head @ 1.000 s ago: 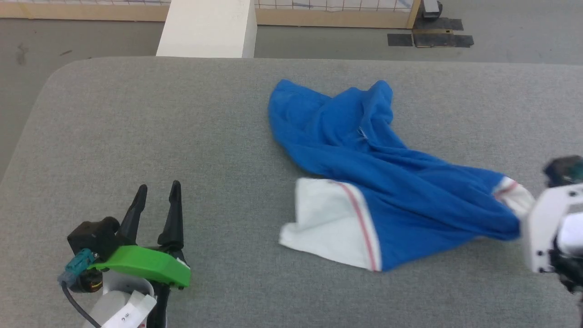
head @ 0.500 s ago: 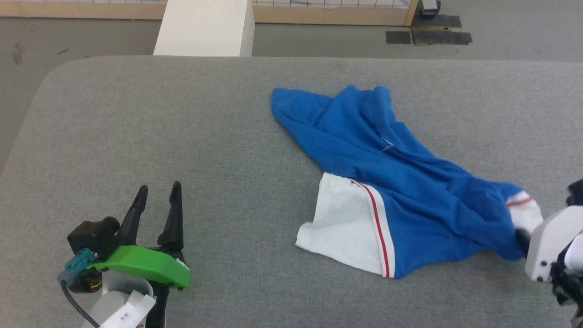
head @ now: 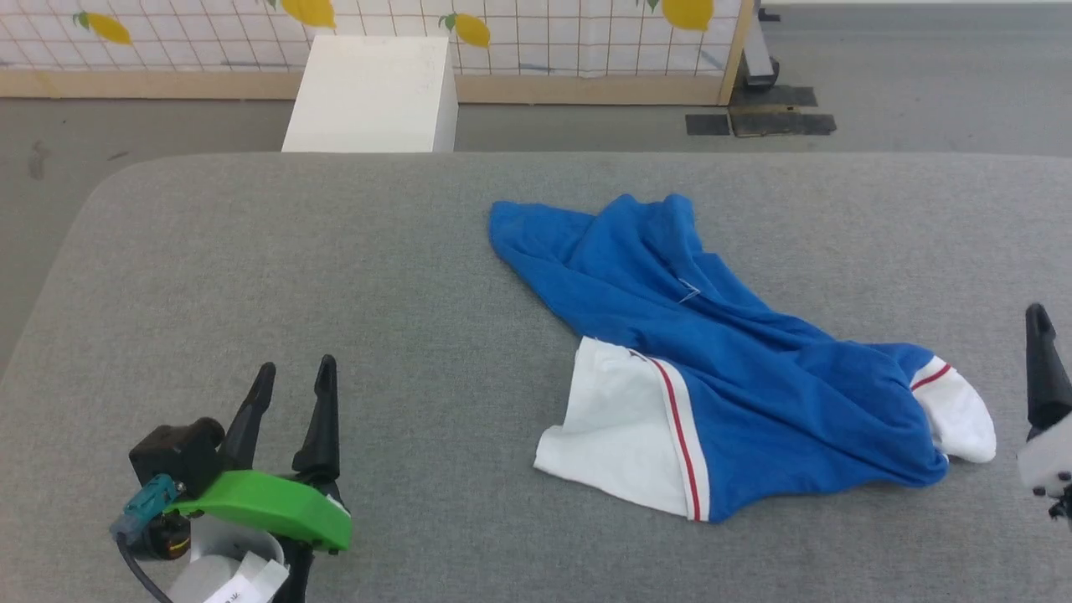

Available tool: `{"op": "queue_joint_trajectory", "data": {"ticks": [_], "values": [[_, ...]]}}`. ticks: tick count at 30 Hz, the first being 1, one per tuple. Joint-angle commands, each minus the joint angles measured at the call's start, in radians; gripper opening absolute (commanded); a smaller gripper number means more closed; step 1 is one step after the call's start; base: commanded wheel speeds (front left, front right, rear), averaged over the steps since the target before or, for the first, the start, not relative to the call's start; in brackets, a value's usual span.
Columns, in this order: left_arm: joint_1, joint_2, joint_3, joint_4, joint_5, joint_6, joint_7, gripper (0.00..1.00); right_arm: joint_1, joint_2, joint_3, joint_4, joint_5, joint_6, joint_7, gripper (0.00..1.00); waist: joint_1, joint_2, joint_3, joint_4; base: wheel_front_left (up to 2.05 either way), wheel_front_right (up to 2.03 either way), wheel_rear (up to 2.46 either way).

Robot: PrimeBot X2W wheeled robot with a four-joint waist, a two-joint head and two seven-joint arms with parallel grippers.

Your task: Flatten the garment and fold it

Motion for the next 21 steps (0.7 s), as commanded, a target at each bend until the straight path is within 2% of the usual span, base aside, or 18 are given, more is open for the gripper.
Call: {"op": "queue_joint_trajectory", "data": {"ticks": [1,7,11,13,17,21], "values": [[0.015,0.003,-0.002,-0.003,-0.010,0.006,0.001,1.00,0.025,0.010,-0.009,-0.005,0.010,-0.001,-0.031,1.00,0.0000,-0.0001,-0.008,-0.007,0.00,0.00,0.00],[0.013,-0.007,-0.026,-0.012,-0.014,0.002,0.018,1.00,0.069,0.022,-0.029,0.016,0.028,-0.001,-0.095,1.00,0.0000,-0.0001,-0.015,-0.018,0.00,0.00,0.00],[-0.051,-0.029,-0.093,-0.024,-0.004,-0.023,0.086,1.00,0.070,0.023,-0.036,0.029,0.032,-0.001,-0.102,1.00,0.0000,-0.0001,-0.011,-0.015,0.00,0.00,0.00],[-0.107,-0.044,-0.144,-0.021,0.006,-0.038,0.151,1.00,0.066,0.023,-0.035,0.032,0.036,-0.001,-0.097,1.00,0.0000,-0.0001,-0.004,-0.012,0.00,0.00,0.00],[-0.229,-0.092,-0.245,0.030,0.007,-0.045,0.349,1.00,0.048,0.023,-0.029,0.032,0.034,-0.001,-0.093,1.00,0.0000,-0.0001,0.012,-0.009,0.00,0.00,0.00],[-0.337,-0.119,-0.353,0.108,0.012,-0.045,0.613,1.00,0.034,0.023,-0.012,0.038,0.038,-0.001,-0.090,1.00,0.0000,-0.0001,0.029,-0.017,0.00,0.00,0.00]]}}
